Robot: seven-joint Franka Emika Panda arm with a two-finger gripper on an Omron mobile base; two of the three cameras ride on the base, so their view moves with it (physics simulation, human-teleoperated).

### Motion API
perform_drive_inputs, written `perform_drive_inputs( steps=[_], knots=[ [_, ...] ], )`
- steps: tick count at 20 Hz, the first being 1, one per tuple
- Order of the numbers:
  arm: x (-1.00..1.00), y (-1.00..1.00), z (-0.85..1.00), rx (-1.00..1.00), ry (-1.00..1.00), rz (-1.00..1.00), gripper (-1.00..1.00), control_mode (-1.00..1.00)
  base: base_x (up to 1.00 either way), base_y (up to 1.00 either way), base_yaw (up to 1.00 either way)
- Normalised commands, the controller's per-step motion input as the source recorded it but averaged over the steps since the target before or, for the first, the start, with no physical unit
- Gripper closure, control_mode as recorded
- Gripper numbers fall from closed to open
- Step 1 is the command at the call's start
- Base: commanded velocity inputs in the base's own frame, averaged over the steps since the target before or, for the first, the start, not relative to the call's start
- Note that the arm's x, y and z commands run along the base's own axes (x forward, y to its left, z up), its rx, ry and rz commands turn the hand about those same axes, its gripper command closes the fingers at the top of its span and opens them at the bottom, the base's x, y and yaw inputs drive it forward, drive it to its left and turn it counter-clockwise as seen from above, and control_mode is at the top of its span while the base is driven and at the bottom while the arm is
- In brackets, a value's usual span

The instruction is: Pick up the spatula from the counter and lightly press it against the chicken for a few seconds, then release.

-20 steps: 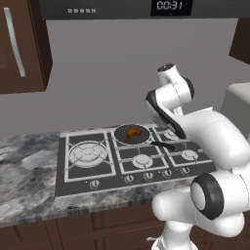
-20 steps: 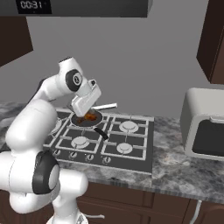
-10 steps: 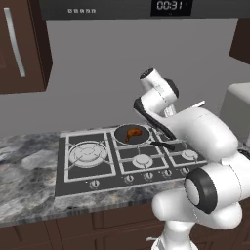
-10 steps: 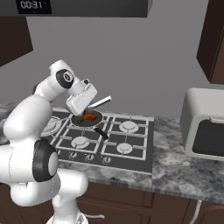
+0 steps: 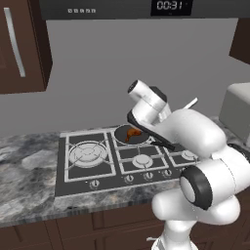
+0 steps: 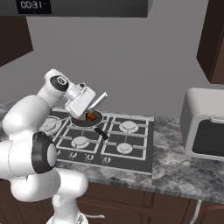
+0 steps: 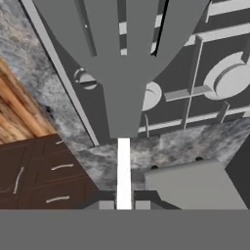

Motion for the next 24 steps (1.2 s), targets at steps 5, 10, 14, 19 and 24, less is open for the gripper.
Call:
perform_drive_inputs(
  steps=[5,10,14,19,24],
  knots=[
    [0.21,0.13,-0.02,-0.10,0.08,0.00,1.00,-1.00,0.00,0.00,0.00],
    [0.22,0.15,-0.03,-0.09,0.04,0.00,1.00,-1.00,0.00,0.00,0.00],
    [0.16,0.01,-0.01,-0.07,0.00,0.00,1.00,-1.00,0.00,0.00,0.00],
    [0.28,0.00,-0.14,-0.04,0.01,0.00,1.00,-1.00,0.00,0.00,0.00],
    [0.26,0.03,-0.14,-0.02,0.01,0.00,1.00,-1.00,0.00,0.00,0.00]
  ],
)
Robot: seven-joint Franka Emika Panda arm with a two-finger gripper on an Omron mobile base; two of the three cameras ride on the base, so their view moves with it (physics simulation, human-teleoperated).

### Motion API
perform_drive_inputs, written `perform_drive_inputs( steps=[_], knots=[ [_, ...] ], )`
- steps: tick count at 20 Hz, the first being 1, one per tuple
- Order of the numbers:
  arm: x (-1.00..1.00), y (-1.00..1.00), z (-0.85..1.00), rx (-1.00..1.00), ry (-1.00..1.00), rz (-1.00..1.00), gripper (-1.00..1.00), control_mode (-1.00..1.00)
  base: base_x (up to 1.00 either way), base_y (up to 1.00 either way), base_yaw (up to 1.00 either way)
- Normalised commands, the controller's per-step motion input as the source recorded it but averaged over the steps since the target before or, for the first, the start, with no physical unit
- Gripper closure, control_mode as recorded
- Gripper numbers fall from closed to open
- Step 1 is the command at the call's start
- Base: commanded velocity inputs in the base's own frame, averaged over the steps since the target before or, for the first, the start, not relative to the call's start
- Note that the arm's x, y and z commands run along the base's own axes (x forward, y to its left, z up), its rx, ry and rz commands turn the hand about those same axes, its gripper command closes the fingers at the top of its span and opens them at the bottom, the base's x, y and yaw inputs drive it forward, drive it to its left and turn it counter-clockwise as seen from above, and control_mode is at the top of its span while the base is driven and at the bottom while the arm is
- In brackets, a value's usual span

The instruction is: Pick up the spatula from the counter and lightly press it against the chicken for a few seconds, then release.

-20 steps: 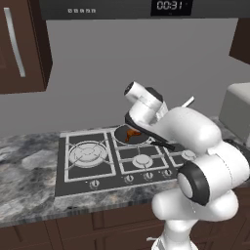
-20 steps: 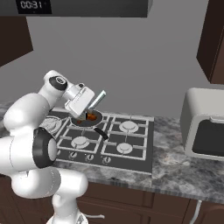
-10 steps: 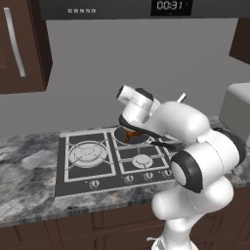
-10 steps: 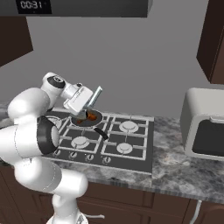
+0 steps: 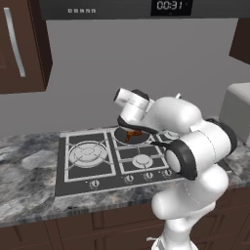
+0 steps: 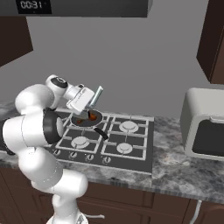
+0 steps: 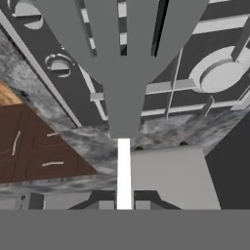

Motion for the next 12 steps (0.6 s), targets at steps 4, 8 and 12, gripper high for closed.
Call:
perform_drive_inputs(
  steps=[4,8,12],
  knots=[
    [0.29,0.09,-0.13,0.00,0.00,0.00,1.00,-1.00,0.00,0.00,0.00],
    [0.24,0.07,-0.12,0.00,0.00,0.00,1.00,-1.00,0.00,0.00,0.00],
    [0.23,0.06,-0.18,0.00,0.00,0.00,1.00,-1.00,0.00,0.00,0.00]
  ],
)
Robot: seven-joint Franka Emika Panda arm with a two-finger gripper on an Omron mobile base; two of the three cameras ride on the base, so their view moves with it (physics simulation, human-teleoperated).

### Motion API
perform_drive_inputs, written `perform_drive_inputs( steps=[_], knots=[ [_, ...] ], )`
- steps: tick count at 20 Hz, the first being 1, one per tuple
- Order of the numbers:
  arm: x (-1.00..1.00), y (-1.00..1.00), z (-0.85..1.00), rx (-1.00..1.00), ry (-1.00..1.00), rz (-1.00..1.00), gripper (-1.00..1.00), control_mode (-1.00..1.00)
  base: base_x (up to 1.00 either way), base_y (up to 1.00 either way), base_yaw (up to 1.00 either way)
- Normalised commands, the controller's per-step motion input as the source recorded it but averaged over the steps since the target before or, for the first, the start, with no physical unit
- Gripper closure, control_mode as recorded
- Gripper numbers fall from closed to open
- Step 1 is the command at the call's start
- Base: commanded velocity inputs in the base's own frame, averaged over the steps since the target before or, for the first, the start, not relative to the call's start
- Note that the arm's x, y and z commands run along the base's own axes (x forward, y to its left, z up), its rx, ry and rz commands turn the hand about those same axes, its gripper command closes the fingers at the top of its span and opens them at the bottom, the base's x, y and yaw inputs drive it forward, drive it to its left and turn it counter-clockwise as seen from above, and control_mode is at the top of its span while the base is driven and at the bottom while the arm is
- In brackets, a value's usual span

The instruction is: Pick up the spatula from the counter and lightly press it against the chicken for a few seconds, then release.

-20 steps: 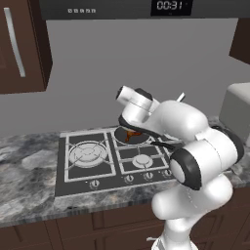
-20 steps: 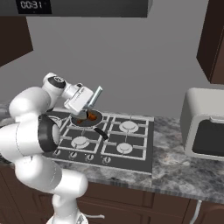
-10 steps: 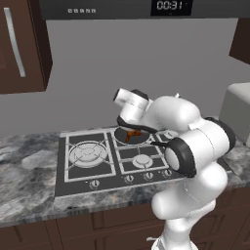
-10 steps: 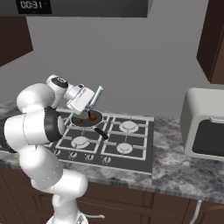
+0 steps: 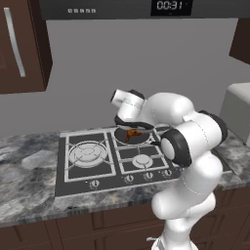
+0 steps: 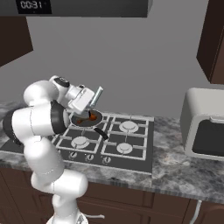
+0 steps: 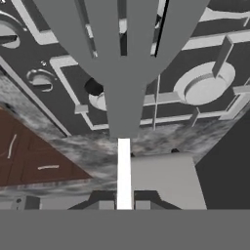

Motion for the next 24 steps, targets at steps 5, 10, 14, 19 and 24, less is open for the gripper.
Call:
perform_drive_inputs(
  steps=[5,10,14,19,24],
  knots=[
    [0.20,0.05,-0.23,0.00,0.00,0.00,1.00,-1.00,0.00,0.00,0.00],
    [0.22,0.00,-0.12,0.00,0.00,0.00,1.00,-1.00,0.00,0.00,0.00],
    [0.21,0.00,-0.16,0.00,0.00,0.00,1.00,-1.00,0.00,0.00,0.00],
    [0.23,0.00,-0.18,0.00,0.00,0.00,1.00,-1.00,0.00,0.00,0.00],
    [0.23,0.00,-0.16,0.00,0.00,0.00,1.00,-1.00,0.00,0.00,0.00]
  ],
)
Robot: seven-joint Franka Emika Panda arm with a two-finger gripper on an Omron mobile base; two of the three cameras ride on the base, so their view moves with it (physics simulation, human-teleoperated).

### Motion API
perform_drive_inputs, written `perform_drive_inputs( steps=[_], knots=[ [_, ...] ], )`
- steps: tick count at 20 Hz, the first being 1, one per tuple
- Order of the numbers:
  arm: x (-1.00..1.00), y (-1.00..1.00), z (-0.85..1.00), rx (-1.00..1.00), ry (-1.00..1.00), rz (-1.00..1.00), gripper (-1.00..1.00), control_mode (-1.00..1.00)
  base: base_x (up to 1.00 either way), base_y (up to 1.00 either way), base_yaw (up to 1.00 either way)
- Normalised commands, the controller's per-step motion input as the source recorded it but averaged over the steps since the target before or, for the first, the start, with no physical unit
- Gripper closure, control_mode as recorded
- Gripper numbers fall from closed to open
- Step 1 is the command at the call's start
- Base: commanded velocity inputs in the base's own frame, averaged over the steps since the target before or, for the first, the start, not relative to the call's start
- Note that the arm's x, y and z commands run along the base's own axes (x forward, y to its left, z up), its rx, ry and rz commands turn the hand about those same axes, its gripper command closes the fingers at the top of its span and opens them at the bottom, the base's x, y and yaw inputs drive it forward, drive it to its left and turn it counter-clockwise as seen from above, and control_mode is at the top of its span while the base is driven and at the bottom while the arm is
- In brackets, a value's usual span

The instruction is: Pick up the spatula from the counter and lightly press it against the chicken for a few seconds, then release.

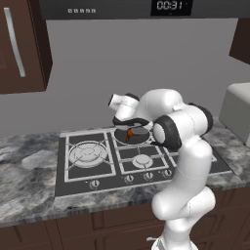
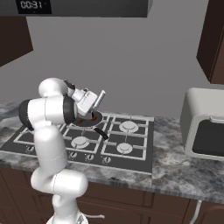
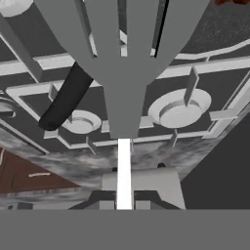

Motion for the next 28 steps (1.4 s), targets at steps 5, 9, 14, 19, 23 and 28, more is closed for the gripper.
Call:
perform_drive_inputs(
  steps=[5,9,14,19,23,28],
  knots=[
    [0.22,0.00,-0.17,0.00,0.00,0.00,1.00,-1.00,0.00,0.00,0.00],
    [0.17,0.00,-0.18,0.00,0.00,0.00,1.00,-1.00,0.00,0.00,0.00],
    [0.18,0.00,-0.17,0.00,0.00,0.00,1.00,-1.00,0.00,0.00,0.00],
    [0.19,0.00,-0.15,0.00,0.00,0.00,1.00,-1.00,0.00,0.00,0.00],
    [0.26,0.01,-0.10,0.00,0.00,0.00,1.00,-1.00,0.00,0.00,0.00],
    [0.35,0.03,-0.08,0.00,0.00,0.00,1.00,-1.00,0.00,0.00,0.00]
  ],
)
